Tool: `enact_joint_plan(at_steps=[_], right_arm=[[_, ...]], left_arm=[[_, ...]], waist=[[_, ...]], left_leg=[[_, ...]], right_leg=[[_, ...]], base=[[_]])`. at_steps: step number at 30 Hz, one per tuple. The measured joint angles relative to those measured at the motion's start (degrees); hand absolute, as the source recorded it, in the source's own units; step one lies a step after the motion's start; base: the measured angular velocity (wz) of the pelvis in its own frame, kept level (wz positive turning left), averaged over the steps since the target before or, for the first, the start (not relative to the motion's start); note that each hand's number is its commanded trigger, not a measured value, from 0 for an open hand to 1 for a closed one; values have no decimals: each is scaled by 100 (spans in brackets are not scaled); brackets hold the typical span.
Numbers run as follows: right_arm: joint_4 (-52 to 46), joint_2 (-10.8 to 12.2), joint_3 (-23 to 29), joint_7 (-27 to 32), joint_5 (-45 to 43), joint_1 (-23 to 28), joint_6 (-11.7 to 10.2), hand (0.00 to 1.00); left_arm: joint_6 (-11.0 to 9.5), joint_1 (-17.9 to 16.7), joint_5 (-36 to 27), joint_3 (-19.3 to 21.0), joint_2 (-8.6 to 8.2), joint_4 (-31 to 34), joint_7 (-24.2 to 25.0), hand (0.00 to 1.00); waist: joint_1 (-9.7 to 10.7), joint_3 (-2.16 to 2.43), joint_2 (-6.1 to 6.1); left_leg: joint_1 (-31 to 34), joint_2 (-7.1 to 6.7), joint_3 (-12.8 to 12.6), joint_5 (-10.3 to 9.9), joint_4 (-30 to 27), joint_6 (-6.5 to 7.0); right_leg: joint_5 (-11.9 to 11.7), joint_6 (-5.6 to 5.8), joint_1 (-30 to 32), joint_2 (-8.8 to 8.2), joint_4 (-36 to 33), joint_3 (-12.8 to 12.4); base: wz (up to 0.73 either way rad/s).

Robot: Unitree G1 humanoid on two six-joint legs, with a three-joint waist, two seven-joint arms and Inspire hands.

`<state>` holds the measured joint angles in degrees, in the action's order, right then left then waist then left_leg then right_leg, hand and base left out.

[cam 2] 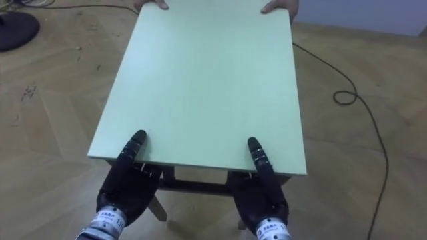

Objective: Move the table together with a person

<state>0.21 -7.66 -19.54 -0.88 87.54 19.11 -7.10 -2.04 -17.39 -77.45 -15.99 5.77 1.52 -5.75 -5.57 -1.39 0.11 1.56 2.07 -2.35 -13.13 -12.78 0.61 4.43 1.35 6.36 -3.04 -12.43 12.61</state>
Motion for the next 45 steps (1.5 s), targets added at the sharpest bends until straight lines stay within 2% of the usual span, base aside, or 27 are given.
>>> enact_joint_plan(at_steps=[5, 8, 9, 14, 15, 17, 22, 24, 27, 28, 30, 32, 34, 35, 36, 37, 39, 40, 41, 43, 45], right_arm=[[110, -16, 34, -202, -202, -21, 95, 100], [110, -14, 83, -257, -241, -21, 166, 100], [112, -16, 83, -260, -237, -20, 174, 100], [119, -72, 84, -249, -253, 1, 220, 100], [118, -78, 83, -249, -251, 0, 221, 100], [118, -84, 80, -249, -255, -1, 224, 100], [118, -89, 67, -203, -275, -12, 276, 100], [118, -81, 60, -163, -283, -28, 281, 100], [118, -94, 65, -103, -285, -68, 292, 100], [117, -94, 71, -103, -298, -80, 292, 100], [116, -84, 94, -92, -347, -95, 292, 100], [116, -68, 109, -85, -318, -87, 306, 100], [108, -4, 109, -133, -311, -11, 313, 100], [105, 18, 109, -153, -325, 10, 313, 100], [97, 68, 111, -157, -346, 47, 311, 100], [96, 111, 113, -162, -337, 46, 301, 100], [96, 129, 111, -174, -309, 11, 280, 100], [97, 132, 112, -173, -284, -2, 279, 100], [98, 131, 110, -173, -280, -2, 283, 100], [97, 136, 99, -180, -300, -19, 285, 100], [132, 129, 65, -179, -300, -122, 286, 100]], left_arm=[[-48, -159, -63, 8, -38, 15, 44, 100], [-50, -191, -108, 22, -46, 15, 125, 100], [-51, -191, -109, 23, -25, 15, 143, 100], [-48, -262, -116, 17, -31, 14, 152, 100], [-47, -278, -116, 12, -41, 15, 156, 100], [-47, -302, -116, 14, -52, 15, 167, 100], [-74, -373, -147, 19, -78, 17, 161, 100], [-79, -373, -179, 17, -60, 18, 151, 100], [-82, -372, -191, 14, -76, 18, 117, 100], [-86, -372, -178, 15, -99, 18, 109, 100], [-94, -371, -182, 18, -128, 17, 100, 100], [-93, -349, -176, 18, -119, 17, 100, 100], [-97, -337, -175, 7, -52, 36, 105, 100], [-98, -336, -175, 9, -33, 37, 106, 100], [-97, -327, -177, 10, 11, 38, 106, 100], [-97, -288, -180, 13, 47, 52, 108, 100], [-99, -207, -174, 11, 80, 60, 108, 100], [-99, -196, -166, 20, 93, 81, 107, 100], [-99, -203, -157, 27, 94, 86, 106, 100], [-104, -247, -107, 47, 63, 118, 106, 100], [-178, -249, -107, 50, 60, 130, 108, 100]], waist=[[9, 11, 68], [94, 25, 134], [133, 22, 142], [171, 0, 193], [172, 7, 209], [149, 10, 213], [-48, 9, 227], [-167, 9, 227], [-169, 8, 228], [-175, 8, 228], [-204, 2, 240], [-83, -6, 252], [158, -17, 224], [221, -20, 215], [324, -16, 197], [395, -19, 150], [352, -16, 79], [327, -12, 56], [298, -10, 39], [66, -20, 7], [-27, -25, 0]], left_leg=[[109, 19, 353, 26, -35, -44], [309, 48, 207, 65, -147, -73], [360, 64, 54, 76, -210, -73], [401, 11, 15, 98, -316, -56], [425, 12, -94, 131, -314, -44], [446, -25, -95, 189, -281, -27], [529, -139, 99, 258, -296, 31], [523, -173, 101, 279, -302, 51], [576, -242, 56, 312, -374, 105], [606, -279, 59, 330, -386, 137], [647, -331, 75, 334, -395, 174], [733, -429, 313, 321, -531, 228], [820, -680, 834, 367, -662, 289], [834, -719, 978, 378, -697, 298], [879, -851, 1220, 398, -754, 299], [961, -991, 1398, 445, -790, 284], [1030, -1054, 1565, 535, -781, 239], [1064, -1074, 1660, 559, -780, 208], [1070, -1072, 1680, 573, -774, 191], [1094, -1040, 1704, 651, -678, 128], [1185, -996, 1774, 685, -686, 71]], right_leg=[[0, -1, -150, 0, 100, 362], [26, 4, -185, -57, 103, 674], [69, 7, -233, -89, 105, 812], [235, 37, -516, -192, 187, 1145], [267, 56, -538, -229, 184, 1232], [288, 77, -570, -279, 177, 1381], [326, 139, -675, -396, 165, 1728], [343, 165, -683, -438, 124, 1731], [437, 289, -685, -595, -149, 1734], [475, 338, -665, -662, -277, 1704], [517, 358, -614, -765, -564, 1610], [591, 339, -613, -812, -835, 1355], [727, 258, -660, -805, -936, 687], [776, 231, -680, -789, -913, 507], [859, 187, -745, -705, -794, 118], [927, 190, -817, -596, -610, -191], [925, 203, -909, -530, -352, -312], [892, 257, -1006, -479, -165, -310], [879, 281, -1046, -464, -85, -311], [872, 292, -1071, -429, 79, -286], [872, 292, -1023, -357, 90, -233]], base=[[42], [66], [59], [52], [49], [45], [38], [34], [51], [53], [58], [94], [114], [115], [110], [104], [67], [46], [31], [10], [19]])
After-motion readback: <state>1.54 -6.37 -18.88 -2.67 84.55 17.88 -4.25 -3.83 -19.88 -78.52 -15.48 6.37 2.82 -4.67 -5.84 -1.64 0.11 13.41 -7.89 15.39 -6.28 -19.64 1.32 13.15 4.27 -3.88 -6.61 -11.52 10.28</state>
